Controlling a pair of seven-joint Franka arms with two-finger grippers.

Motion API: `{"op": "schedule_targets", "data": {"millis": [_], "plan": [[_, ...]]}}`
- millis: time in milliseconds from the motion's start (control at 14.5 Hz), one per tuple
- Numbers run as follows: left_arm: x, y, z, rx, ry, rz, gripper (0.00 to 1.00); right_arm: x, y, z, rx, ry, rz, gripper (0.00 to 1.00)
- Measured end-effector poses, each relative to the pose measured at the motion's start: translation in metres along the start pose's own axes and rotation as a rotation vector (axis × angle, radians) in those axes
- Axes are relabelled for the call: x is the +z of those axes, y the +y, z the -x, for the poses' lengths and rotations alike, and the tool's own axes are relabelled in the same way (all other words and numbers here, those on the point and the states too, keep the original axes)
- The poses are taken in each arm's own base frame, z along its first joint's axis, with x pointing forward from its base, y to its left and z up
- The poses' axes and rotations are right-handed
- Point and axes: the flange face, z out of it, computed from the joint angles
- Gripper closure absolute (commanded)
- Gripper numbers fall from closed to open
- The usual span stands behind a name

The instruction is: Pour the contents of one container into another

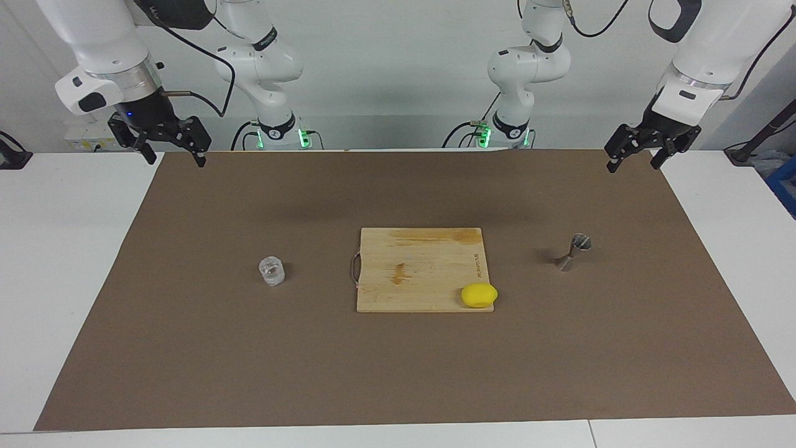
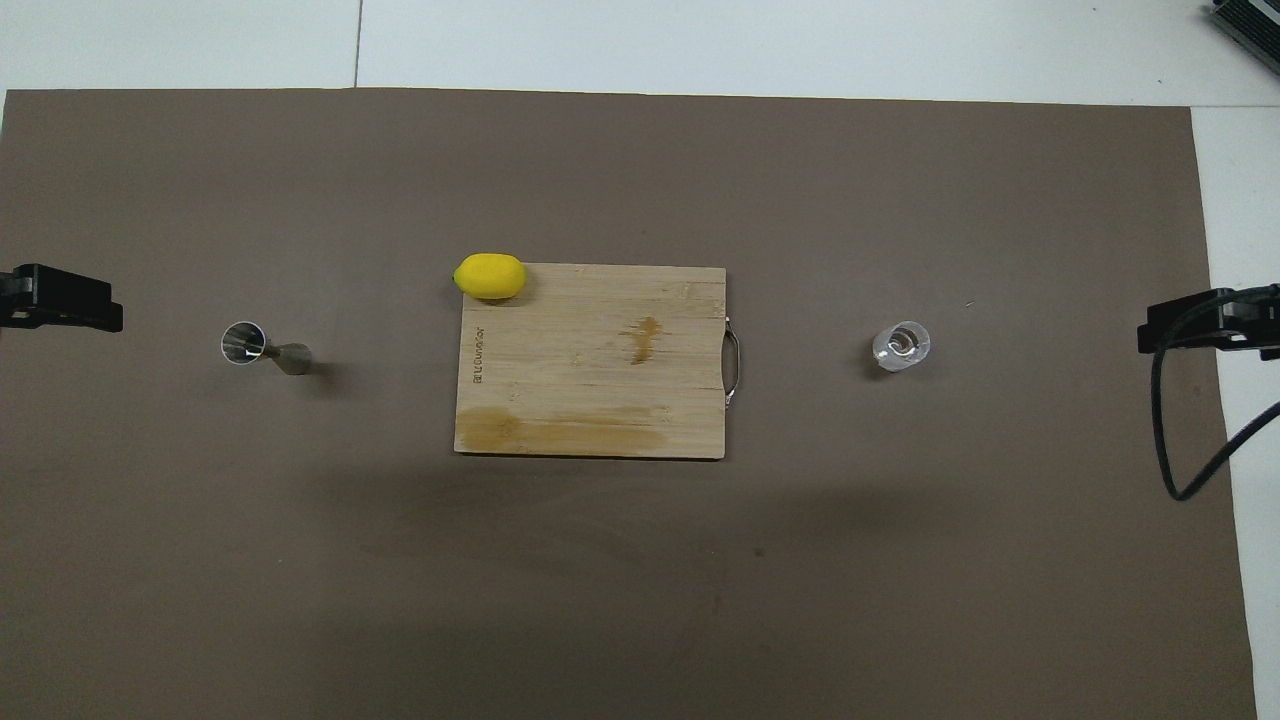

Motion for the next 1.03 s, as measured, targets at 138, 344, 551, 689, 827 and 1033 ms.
{"op": "schedule_targets", "data": {"millis": [138, 344, 551, 689, 827, 1033], "plan": [[0.0, -0.0002, 0.0, -0.001, 0.0, 0.0, 0.0, 0.0001, -0.0001, 0.0, 0.0, 0.0, 0.0, 0.0], [0.0, -0.0007, 0.0, -0.002, 0.0, 0.0, 0.0, 0.0005, -0.0002, 0.0, 0.0, -0.001, 0.0, 0.0], [0.0, -0.0009, 0.0, -0.003, 0.0, 0.0, 0.0, 0.0008, -0.0002, 0.0001, 0.0, -0.002, 0.0, 0.0], [0.0, -0.0011, 0.0, -0.003, 0.0, 0.0, 0.0, 0.001, -0.0002, 0.0001, 0.0, -0.002, 0.0, 0.0], [0.0, -0.0014, 0.0, -0.004, 0.0, 0.0, 0.0, 0.0015, 0.0003, 0.0001, 0.001, -0.004, 0.0, 0.0], [0.0, -0.0024, -0.0001, -0.006, 0.0, 0.0, 0.0, 0.0038, 0.0022, 0.0002, 0.042, -0.009, 0.0, 0.0]]}}
